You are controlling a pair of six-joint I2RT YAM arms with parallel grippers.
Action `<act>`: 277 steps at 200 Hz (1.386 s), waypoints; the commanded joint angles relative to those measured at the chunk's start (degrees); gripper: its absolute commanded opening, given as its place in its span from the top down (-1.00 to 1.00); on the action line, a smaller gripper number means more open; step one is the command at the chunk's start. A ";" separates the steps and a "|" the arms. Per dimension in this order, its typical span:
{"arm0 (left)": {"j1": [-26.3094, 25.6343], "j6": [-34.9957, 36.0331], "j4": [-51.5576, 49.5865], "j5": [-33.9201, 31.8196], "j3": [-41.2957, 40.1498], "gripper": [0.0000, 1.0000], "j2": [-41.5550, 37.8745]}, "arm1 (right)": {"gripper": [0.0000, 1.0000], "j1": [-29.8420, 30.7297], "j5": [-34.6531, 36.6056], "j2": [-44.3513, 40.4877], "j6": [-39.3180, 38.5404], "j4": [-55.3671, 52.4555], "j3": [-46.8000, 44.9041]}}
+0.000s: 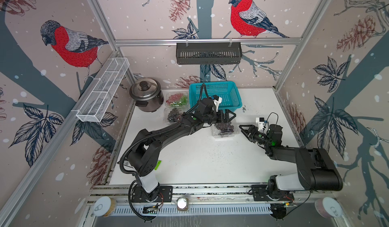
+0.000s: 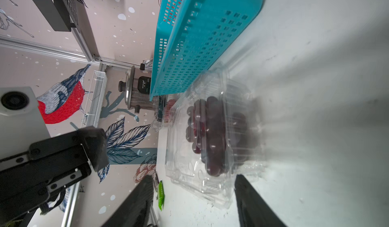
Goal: Pack grapes into containers
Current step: Close the packing box at the center of the board.
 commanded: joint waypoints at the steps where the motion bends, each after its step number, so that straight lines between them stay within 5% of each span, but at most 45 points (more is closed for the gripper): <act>1: 0.73 -4.68 9.94 -6.70 -8.89 -0.95 -4.41 | -0.61 -0.10 5.18 -2.06 -8.45 -15.80 2.84; 27: 1.96 -11.96 22.90 -11.10 -23.73 -0.94 -10.42 | -1.00 0.11 9.44 -2.09 -12.53 -23.01 7.31; 75: 2.22 -23.18 41.98 -9.90 -38.18 -0.90 -9.25 | -1.00 6.49 16.84 4.05 -16.38 -26.95 15.75; 102: 2.30 -28.04 54.37 -8.55 -42.88 -0.59 -4.03 | -0.99 9.19 18.52 7.36 -15.98 -25.83 18.57; 149: 2.17 -32.47 66.17 -6.12 -43.89 0.08 5.08 | -1.00 11.23 19.70 10.23 -14.94 -25.61 21.10; 277: 0.92 -32.73 66.05 -5.47 -40.75 0.53 11.00 | -0.99 12.80 19.67 11.03 -13.54 -24.25 20.32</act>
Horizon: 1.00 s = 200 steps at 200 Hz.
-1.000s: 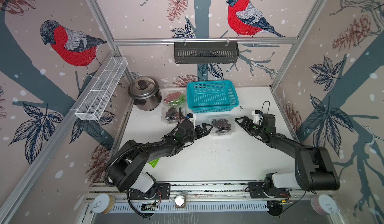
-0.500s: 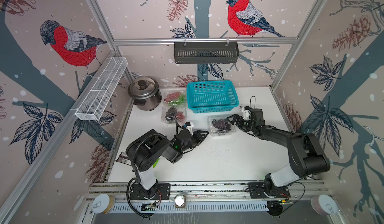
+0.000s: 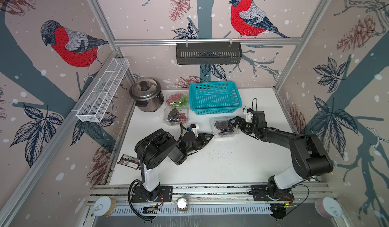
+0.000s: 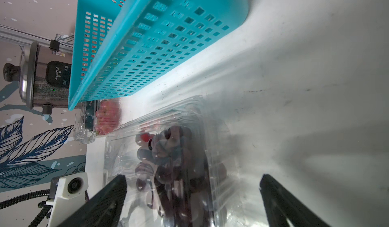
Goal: Pack grapes into containers
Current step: Close the packing box at the center of the board.
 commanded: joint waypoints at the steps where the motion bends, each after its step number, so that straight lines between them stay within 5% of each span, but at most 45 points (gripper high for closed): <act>1: -0.08 -0.98 3.53 0.74 0.73 0.53 0.48 | -0.99 0.20 0.35 0.12 0.31 1.85 -0.09; 200: -0.04 -2.66 4.49 1.03 2.68 0.84 4.86 | -1.00 1.00 0.25 -0.36 0.51 2.27 -1.48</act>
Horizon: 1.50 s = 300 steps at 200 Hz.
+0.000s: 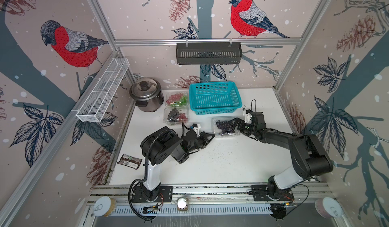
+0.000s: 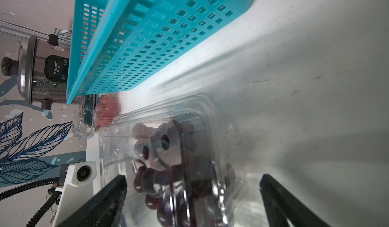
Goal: Pack grapes into containers
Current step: Close the packing box at the center of the board, then move the packing box to the center of the board.
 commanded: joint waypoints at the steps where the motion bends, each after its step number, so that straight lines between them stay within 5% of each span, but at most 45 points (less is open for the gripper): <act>1: 0.01 -0.65 1.51 0.05 -0.10 0.84 0.13 | -1.00 0.12 0.21 -0.36 0.17 1.08 -0.09; 42: 0.34 -0.35 0.73 1.20 0.08 0.59 -0.71 | -1.00 -0.01 0.44 -0.83 -0.32 0.25 0.29; 113: 1.80 13.24 -25.46 5.09 6.12 -0.93 -9.65 | -1.00 -1.10 2.88 -2.67 -4.24 -4.98 1.35; 160: 3.03 23.43 -49.93 0.38 14.06 -0.95 -15.12 | -1.00 -1.28 5.03 -4.85 -7.09 -8.41 1.48; 195: 5.79 27.99 -62.15 -0.31 23.18 -0.95 -12.15 | -0.99 -0.37 6.32 -5.37 -8.35 -9.46 1.67; 247: 6.27 25.63 -59.40 5.89 31.12 -0.95 -4.31 | -1.00 1.29 5.93 -3.72 -7.36 -8.24 2.24; 300: 6.18 20.62 -53.19 9.39 29.70 -0.95 -2.94 | -1.00 5.56 6.73 -3.23 -5.69 -7.36 3.42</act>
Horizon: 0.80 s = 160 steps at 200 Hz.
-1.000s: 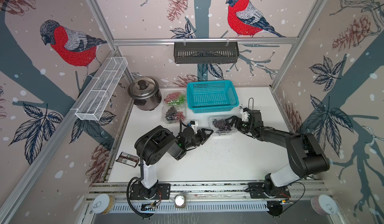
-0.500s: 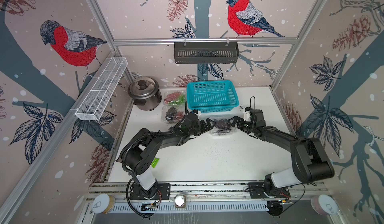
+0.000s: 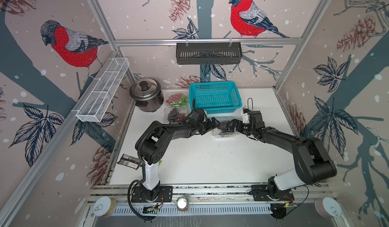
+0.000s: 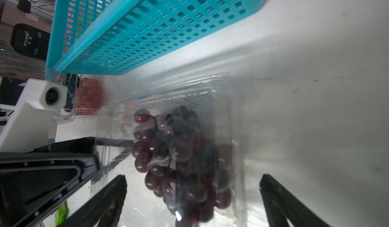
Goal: Pack grapes into containers
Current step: Move the packing box to the center of the board.
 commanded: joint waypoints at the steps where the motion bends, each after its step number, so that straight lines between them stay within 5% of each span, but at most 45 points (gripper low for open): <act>1: -0.02 -2.66 4.46 2.33 -0.49 -0.95 -0.37 | -1.00 1.37 0.98 0.29 1.40 1.58 0.73; 81: 0.46 -2.73 3.01 1.87 -1.46 -0.94 -5.14 | -0.99 7.77 2.92 1.25 3.60 2.01 2.05; 160: 2.92 -2.49 -0.33 -0.05 -12.72 -0.94 -15.20 | -1.00 16.46 6.28 0.29 7.19 2.70 2.09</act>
